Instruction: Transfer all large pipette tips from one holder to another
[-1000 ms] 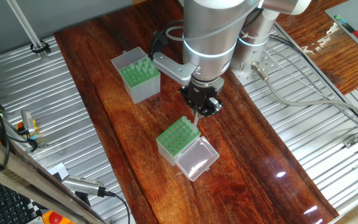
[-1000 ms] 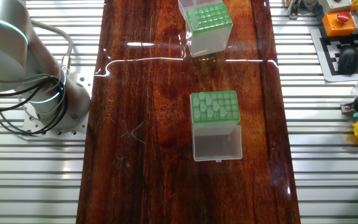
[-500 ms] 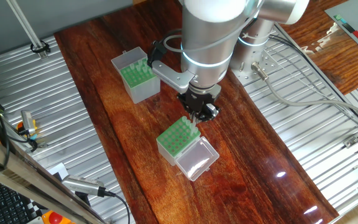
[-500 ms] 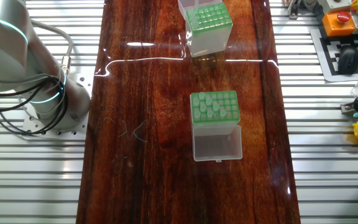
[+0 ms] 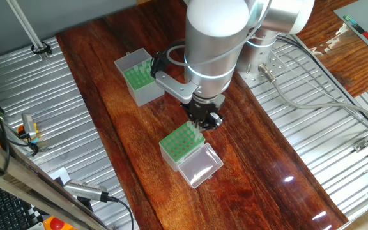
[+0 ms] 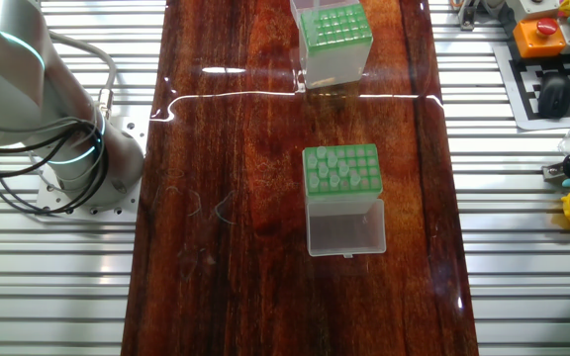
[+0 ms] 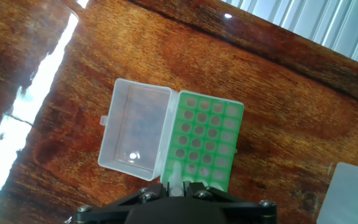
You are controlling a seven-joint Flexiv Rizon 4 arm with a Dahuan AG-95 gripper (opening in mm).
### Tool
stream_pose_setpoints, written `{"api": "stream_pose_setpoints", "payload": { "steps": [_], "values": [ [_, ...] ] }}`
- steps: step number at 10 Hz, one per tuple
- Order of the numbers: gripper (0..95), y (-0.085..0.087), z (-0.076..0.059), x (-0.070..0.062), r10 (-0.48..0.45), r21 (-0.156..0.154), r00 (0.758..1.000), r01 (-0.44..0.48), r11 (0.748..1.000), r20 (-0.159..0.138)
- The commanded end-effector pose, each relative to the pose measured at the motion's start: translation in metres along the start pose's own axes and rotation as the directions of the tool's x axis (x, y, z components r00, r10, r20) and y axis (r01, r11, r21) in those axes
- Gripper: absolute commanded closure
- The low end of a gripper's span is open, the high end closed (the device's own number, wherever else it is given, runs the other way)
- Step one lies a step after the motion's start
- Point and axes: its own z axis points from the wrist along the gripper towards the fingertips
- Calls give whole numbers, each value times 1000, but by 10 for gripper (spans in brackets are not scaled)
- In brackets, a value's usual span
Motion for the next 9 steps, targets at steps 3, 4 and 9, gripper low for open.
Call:
{"api": "stream_pose_setpoints", "payload": {
  "steps": [3, 4, 9],
  "values": [
    [570, 0, 1, -1, 6, -1, 1000, -6, 1000, 2],
    [570, 0, 1, -1, 6, -2, 1000, -6, 1000, 5],
    [760, -5, -11, 1, -37, -35, 999, 38, 999, 38]
  ]
}}
